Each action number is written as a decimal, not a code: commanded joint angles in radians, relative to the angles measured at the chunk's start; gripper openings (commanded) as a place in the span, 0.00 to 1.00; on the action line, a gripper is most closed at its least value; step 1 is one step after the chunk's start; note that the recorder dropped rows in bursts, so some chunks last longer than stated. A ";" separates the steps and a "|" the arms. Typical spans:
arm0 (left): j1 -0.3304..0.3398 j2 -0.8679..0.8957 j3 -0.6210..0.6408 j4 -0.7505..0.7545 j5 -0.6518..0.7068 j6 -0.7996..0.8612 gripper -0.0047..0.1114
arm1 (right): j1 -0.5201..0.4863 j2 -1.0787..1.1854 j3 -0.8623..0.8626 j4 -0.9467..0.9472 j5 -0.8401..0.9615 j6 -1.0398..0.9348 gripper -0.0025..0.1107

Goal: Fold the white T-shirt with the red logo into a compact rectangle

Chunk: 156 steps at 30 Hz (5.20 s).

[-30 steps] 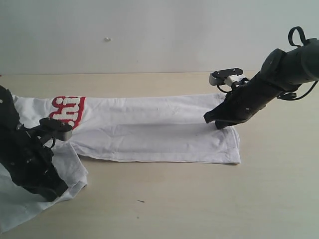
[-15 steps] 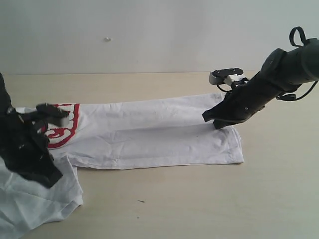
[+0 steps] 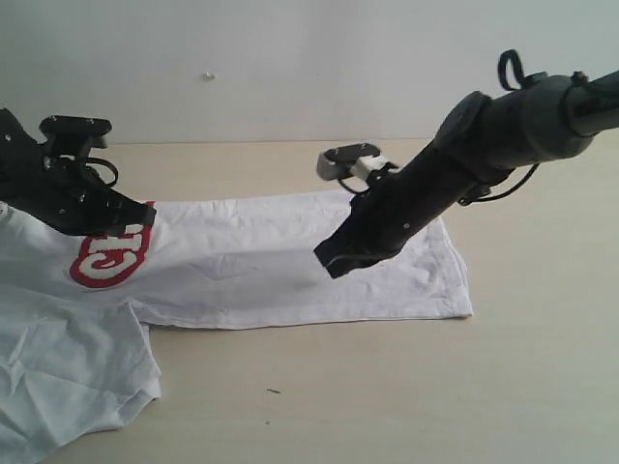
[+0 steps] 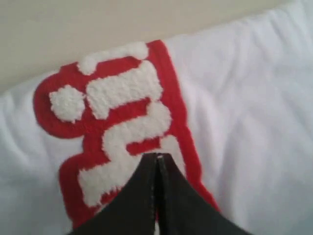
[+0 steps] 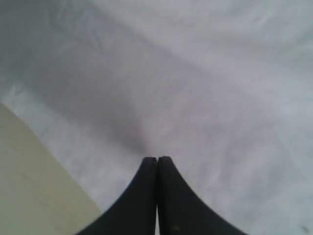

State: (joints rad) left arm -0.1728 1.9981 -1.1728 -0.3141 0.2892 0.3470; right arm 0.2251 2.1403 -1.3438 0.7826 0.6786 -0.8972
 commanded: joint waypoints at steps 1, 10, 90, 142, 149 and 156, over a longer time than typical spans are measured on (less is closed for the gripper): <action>0.029 0.108 -0.107 -0.016 -0.015 -0.069 0.04 | 0.038 0.045 0.002 -0.095 0.001 0.044 0.02; 0.038 0.258 -0.262 -0.015 -0.031 -0.102 0.04 | 0.043 0.112 0.002 -0.162 -0.006 0.103 0.02; -0.317 -0.177 0.240 0.268 0.593 0.104 0.04 | -0.039 -0.850 0.193 -0.293 0.008 0.325 0.02; -0.316 -0.127 0.007 1.033 0.205 -0.109 0.06 | -0.039 -0.846 0.193 -0.293 -0.010 0.369 0.02; -0.316 -0.162 0.009 0.583 0.315 0.126 0.04 | -0.039 -0.848 0.193 -0.293 0.006 0.368 0.02; -0.316 -0.150 0.017 0.452 0.378 0.165 0.04 | -0.039 -0.916 0.193 -0.297 0.015 0.368 0.02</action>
State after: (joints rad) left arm -0.4848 1.8460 -1.1619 0.1684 0.6506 0.5148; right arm 0.1871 1.2608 -1.1566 0.4878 0.6918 -0.5319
